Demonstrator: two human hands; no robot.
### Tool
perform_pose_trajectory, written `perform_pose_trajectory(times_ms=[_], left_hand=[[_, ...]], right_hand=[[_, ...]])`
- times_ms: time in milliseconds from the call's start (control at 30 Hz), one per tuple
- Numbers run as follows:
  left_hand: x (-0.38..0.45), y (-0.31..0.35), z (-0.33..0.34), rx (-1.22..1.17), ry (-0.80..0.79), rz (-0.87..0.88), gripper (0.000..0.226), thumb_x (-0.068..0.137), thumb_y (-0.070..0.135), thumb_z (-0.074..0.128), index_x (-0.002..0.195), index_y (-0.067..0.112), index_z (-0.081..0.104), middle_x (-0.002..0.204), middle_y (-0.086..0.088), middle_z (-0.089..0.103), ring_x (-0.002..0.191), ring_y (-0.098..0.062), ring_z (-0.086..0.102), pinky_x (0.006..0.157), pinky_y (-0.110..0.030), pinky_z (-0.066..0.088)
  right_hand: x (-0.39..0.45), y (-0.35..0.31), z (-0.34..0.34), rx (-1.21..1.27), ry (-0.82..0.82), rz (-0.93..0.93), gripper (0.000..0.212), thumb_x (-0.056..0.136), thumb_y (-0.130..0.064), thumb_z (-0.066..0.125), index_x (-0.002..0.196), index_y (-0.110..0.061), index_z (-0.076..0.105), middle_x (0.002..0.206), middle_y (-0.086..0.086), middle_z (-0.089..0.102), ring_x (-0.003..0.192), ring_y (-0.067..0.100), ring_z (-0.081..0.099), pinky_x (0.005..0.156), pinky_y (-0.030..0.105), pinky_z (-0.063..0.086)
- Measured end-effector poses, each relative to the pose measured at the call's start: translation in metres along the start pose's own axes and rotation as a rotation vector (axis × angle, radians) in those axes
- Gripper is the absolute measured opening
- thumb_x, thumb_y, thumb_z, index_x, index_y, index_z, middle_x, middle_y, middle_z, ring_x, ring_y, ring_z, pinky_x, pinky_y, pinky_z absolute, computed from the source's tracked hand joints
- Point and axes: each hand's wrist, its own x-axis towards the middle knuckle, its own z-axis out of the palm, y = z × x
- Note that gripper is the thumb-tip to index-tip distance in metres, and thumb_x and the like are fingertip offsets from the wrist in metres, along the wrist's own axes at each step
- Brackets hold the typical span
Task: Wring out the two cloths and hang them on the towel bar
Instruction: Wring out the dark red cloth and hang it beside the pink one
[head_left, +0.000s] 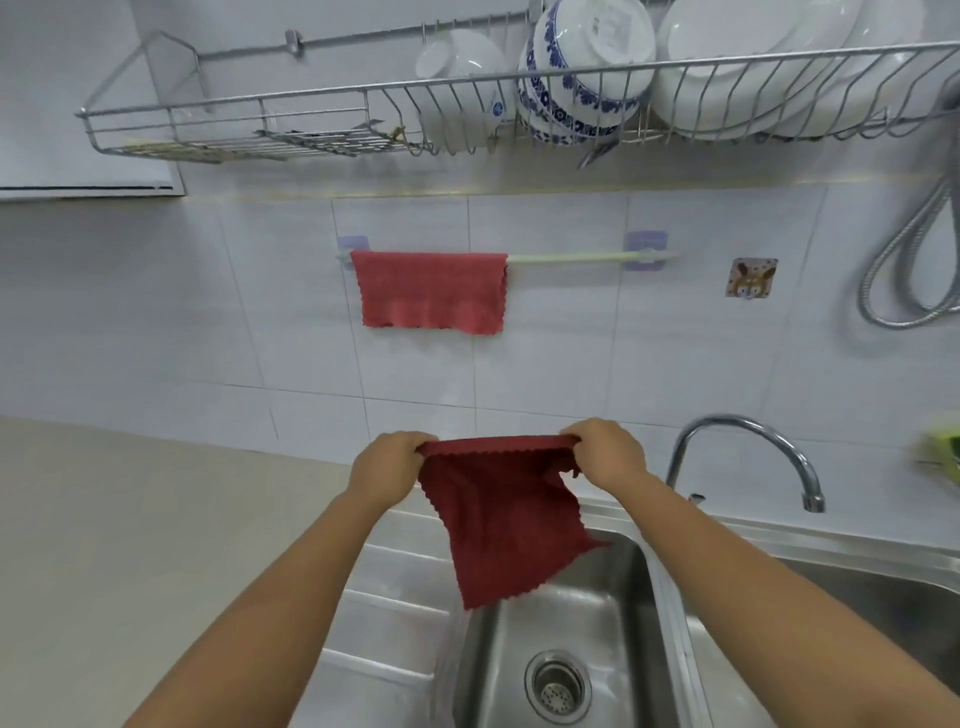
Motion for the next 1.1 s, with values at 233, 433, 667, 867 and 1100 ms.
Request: perform_pose_trajectory(times_ms=[233,433,667,867,1100], left_hand=[[-0.008,0.018,0.022,0.072,0.017,0.005,0.037,0.092,0.014,0.045,0.111,0.034,0.070,0.109,0.007,0.072,0.096,-0.019,0.065,0.081,-0.031,0.052],[-0.018,0.034,0.031,0.012,-0.005,-0.020,0.036,0.087,0.016,0.045,0.104,0.036,0.071,0.102,0.009,0.073,0.094,-0.019,0.066,0.083,-0.037,0.054],[-0.011,0.043,0.039,-0.059,0.037,-0.066,0.038,0.086,0.012,0.045,0.097,0.036,0.072,0.089,0.009,0.073,0.085,-0.016,0.066,0.078,-0.036,0.055],[0.006,0.053,0.037,-0.025,0.013,-0.054,0.040,0.084,0.011,0.045,0.099,0.038,0.071,0.096,0.013,0.072,0.091,-0.014,0.066,0.078,-0.032,0.053],[0.060,0.070,0.011,-0.060,0.116,-0.050,0.033,0.080,0.008,0.053,0.090,0.027,0.077,0.077,0.007,0.067,0.081,-0.020,0.067,0.065,-0.026,0.049]], right_hand=[[-0.018,0.021,0.002,-0.042,0.040,0.031,0.046,0.083,-0.003,0.042,0.104,-0.028,0.074,0.110,0.001,0.071,0.098,0.025,0.065,0.079,0.031,0.051],[-0.030,0.032,-0.002,-0.048,0.071,0.056,0.044,0.083,-0.002,0.042,0.101,-0.026,0.074,0.110,-0.001,0.071,0.096,0.025,0.065,0.078,0.031,0.050],[-0.028,0.041,-0.005,0.011,0.114,0.084,0.044,0.079,0.000,0.041,0.090,-0.028,0.073,0.100,-0.003,0.072,0.093,0.025,0.065,0.072,0.028,0.046],[-0.019,0.055,-0.012,0.064,0.058,0.150,0.042,0.085,-0.005,0.042,0.110,-0.030,0.066,0.110,-0.002,0.070,0.091,0.021,0.064,0.069,0.028,0.044],[0.030,0.048,-0.067,0.266,-0.153,0.311,0.028,0.078,-0.020,0.076,0.067,-0.007,0.054,0.065,0.009,0.058,0.061,0.024,0.057,0.055,0.027,0.042]])
